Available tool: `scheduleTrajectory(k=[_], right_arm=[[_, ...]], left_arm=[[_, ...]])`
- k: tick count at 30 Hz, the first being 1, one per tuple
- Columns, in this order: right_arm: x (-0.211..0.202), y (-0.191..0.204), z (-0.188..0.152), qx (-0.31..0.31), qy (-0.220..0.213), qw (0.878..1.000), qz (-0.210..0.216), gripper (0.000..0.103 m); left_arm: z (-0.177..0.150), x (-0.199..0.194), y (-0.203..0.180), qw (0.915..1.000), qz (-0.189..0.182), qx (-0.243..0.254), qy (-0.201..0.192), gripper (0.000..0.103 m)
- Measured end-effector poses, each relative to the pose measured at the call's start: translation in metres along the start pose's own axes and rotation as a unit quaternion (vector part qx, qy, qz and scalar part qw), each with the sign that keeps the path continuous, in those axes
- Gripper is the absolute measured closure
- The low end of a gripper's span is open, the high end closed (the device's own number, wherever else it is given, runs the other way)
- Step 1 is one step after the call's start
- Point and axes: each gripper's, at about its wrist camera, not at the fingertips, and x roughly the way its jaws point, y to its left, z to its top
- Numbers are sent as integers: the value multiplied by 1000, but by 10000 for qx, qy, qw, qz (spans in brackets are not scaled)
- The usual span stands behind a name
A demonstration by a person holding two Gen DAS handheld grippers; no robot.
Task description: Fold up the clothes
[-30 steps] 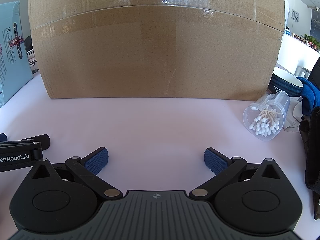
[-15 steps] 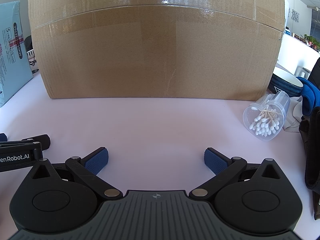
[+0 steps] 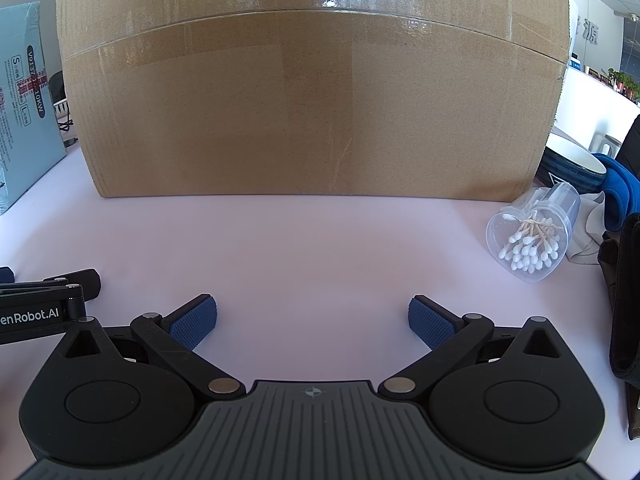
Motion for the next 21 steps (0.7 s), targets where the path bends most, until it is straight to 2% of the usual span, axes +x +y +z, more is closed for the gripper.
scheduleTrajectory(k=[21], right_arm=[[2,1,2,8,-3,10000,-3,0]], left_arm=[[0,0,0,10000,2,-1,2,0]])
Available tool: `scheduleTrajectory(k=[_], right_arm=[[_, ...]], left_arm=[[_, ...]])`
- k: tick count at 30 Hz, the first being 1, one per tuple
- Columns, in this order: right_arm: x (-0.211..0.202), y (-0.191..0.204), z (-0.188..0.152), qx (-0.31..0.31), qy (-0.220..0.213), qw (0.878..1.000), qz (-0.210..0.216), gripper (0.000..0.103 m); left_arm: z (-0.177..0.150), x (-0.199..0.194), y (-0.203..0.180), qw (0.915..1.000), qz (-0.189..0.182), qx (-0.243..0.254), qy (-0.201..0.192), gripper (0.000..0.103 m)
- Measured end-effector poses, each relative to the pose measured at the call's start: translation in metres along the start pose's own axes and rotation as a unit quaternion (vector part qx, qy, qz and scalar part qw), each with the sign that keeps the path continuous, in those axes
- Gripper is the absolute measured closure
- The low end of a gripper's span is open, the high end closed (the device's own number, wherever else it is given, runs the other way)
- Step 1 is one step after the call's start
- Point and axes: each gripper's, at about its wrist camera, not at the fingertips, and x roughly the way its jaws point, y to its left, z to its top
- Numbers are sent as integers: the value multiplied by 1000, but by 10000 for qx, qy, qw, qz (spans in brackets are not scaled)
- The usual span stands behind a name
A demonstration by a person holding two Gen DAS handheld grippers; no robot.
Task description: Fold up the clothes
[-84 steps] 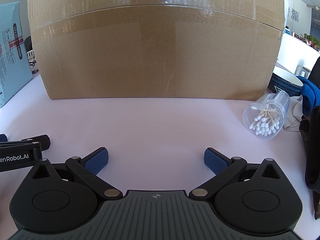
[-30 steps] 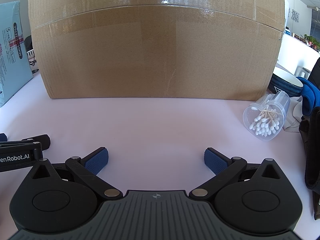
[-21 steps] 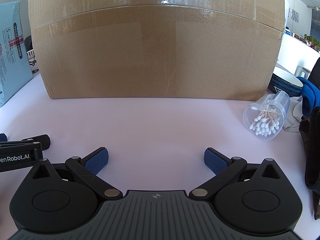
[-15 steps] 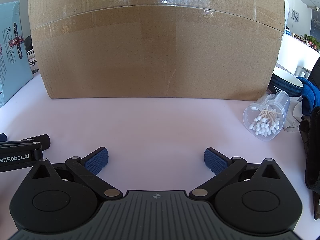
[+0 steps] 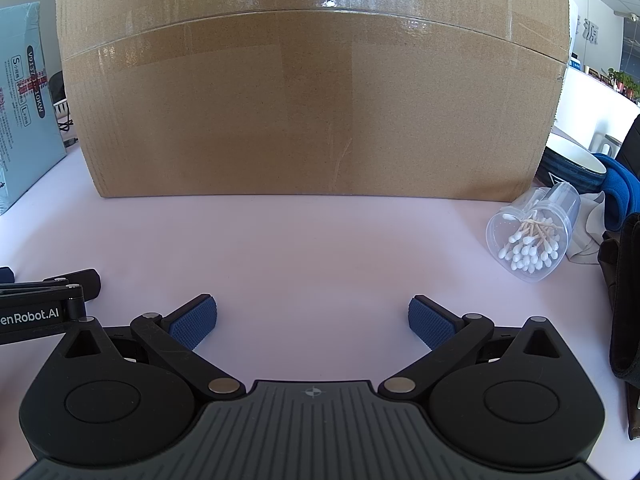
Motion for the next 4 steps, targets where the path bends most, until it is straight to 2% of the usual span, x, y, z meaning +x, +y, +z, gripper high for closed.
scheduleTrajectory(k=[4], right_arm=[[0,0,0,-1,0,10000,-1,0]], left_arm=[[0,0,0,10000,1,7,-1,0]])
